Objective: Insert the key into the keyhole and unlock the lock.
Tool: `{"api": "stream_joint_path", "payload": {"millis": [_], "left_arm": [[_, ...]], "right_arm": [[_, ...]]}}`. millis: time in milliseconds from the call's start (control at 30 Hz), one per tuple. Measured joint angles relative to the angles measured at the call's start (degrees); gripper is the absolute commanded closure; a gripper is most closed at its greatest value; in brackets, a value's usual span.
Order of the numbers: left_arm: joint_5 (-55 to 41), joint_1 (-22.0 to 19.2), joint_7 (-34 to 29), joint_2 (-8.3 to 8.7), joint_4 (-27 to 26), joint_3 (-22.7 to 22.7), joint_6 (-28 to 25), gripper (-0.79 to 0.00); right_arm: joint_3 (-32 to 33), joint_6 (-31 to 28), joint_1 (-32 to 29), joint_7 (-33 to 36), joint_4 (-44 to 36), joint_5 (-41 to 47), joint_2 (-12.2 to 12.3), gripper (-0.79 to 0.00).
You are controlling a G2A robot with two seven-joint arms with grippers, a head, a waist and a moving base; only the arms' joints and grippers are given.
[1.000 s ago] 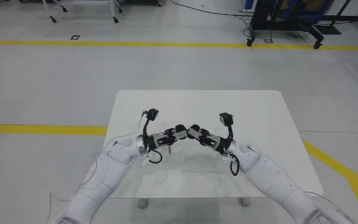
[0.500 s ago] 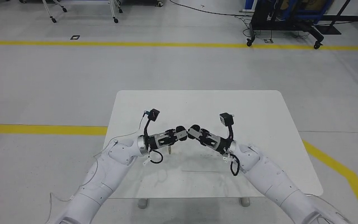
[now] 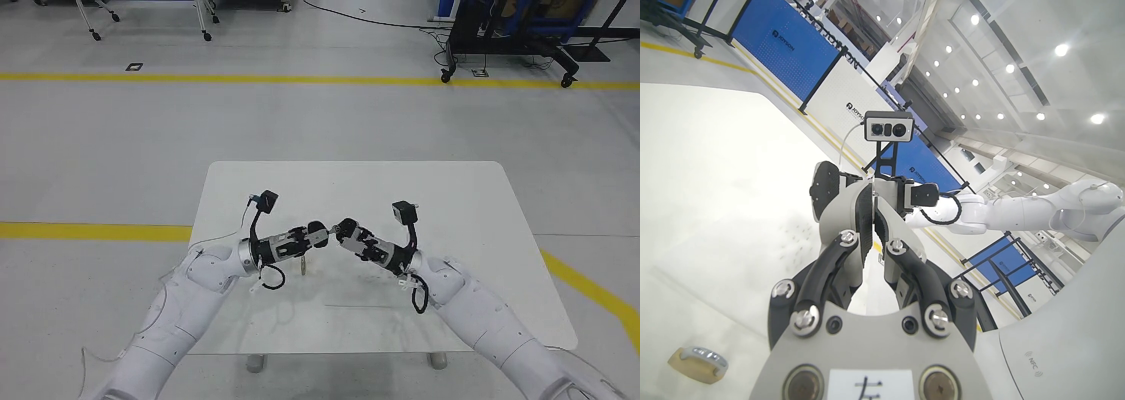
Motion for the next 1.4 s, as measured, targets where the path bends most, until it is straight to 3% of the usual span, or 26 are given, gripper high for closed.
{"api": "stream_joint_path", "payload": {"millis": [200,233,267,333,367,867,1133,1267,1400], "left_arm": [[1.2,-0.4,-6.3,1.04,-1.4,-0.4,1.3,0.000],[1.2,-0.5,-7.4,1.19,-1.5,-0.4,1.5,0.000],[1.2,-0.5,-8.5,1.35,-1.7,-0.3,1.7,0.000],[1.2,-0.6,-11.0,1.67,-2.2,0.0,2.2,0.000],[1.3,-0.6,-11.6,1.80,-2.5,0.3,2.6,0.000],[2.6,-1.4,-12.0,3.70,-4.7,4.6,3.1,0.000],[1.9,-2.0,-11.2,4.35,-4.1,5.7,2.2,0.000],[1.8,-2.3,-11.1,4.50,-4.1,6.4,2.2,0.000],[1.6,-2.6,-11.1,4.64,-3.9,7.0,2.1,0.000]], "right_arm": [[5.0,0.3,-2.6,6.4,-5.0,-13.2,2.5,-0.785],[5.8,1.0,-3.2,7.0,-6.0,-14.4,2.9,-0.739],[6.5,1.7,-3.9,7.4,-7.1,-15.3,3.1,-0.585],[7.8,2.4,-5.5,8.2,-9.5,-16.6,3.7,-0.419],[8.3,2.6,-6.1,8.5,-10.3,-17.0,4.0,-0.372],[8.9,4.3,-7.8,12.5,-13.4,-14.4,4.7,-0.200],[8.7,3.8,-7.9,13.3,-13.2,-13.6,4.8,-0.148],[8.1,3.9,-7.6,13.8,-13.3,-13.2,4.7,0.000],[7.6,3.8,-7.3,14.0,-13.1,-12.9,4.6,0.000]]}}
